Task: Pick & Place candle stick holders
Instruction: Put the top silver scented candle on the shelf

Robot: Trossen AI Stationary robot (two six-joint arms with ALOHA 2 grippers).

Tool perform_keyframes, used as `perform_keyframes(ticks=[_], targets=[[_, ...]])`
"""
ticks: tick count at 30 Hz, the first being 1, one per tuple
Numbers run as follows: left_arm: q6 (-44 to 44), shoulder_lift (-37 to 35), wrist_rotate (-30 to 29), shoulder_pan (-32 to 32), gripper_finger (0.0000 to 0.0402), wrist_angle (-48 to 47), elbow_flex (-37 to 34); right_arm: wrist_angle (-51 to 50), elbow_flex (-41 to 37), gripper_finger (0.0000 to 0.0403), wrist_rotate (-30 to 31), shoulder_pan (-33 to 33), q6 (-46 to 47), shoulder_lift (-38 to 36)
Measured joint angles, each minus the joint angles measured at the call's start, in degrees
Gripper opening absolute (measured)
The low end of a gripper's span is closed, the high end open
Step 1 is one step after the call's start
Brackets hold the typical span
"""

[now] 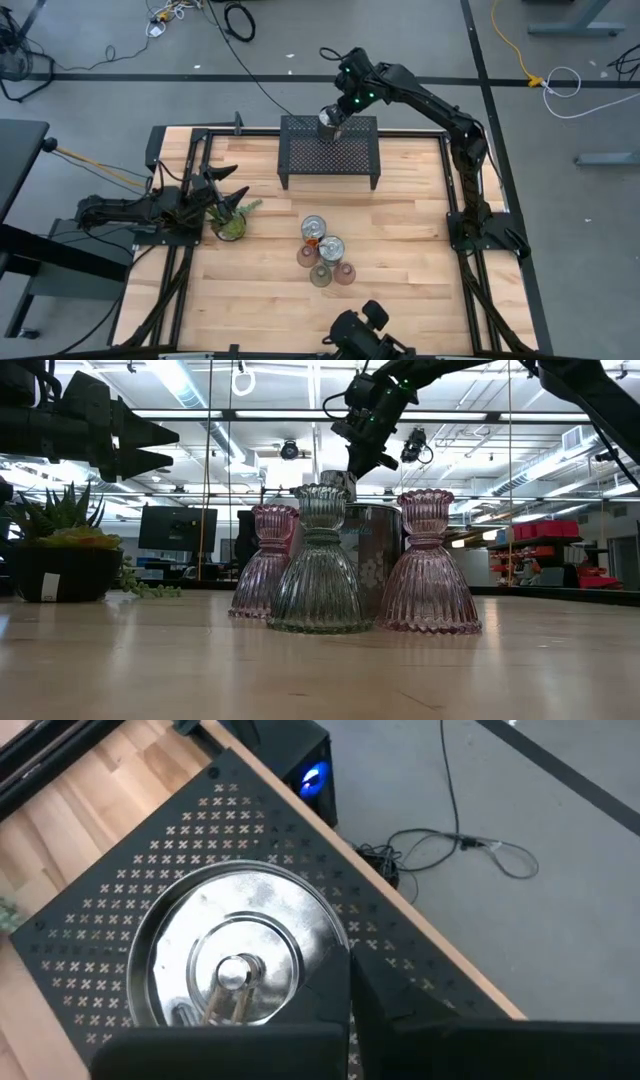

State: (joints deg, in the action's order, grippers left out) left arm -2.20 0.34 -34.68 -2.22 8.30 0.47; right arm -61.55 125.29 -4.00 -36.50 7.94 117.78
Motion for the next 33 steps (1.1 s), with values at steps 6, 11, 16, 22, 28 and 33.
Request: perform_keyframes(ticks=[6,11,16,22,28,33], targets=[[0.0,0.0,0.0,0.0,0.0385,0.0,0.0,-0.1,0.0,0.0,0.0,0.2,0.1,0.0],[0.0,0.0,0.0,0.0,0.0385,0.0,0.0,-0.7,-0.1,0.0,0.1,0.2,0.4,0.0],[0.0,0.0,0.0,0.0,0.0385,0.0,0.0,0.1,-0.5,0.0,0.1,0.3,0.6,0.1],[0.0,0.0,0.0,0.0,0.0385,0.0,0.0,0.7,-0.6,0.0,1.2,0.3,0.1,1.4],[0.0,0.0,0.0,0.0,0.0385,0.0,0.0,1.9,-0.6,0.0,1.4,-0.2,0.0,1.8],[0.0,0.0,0.0,0.0,0.0385,0.0,0.0,2.0,-0.6,0.0,1.4,-1.0,-0.6,1.8]])
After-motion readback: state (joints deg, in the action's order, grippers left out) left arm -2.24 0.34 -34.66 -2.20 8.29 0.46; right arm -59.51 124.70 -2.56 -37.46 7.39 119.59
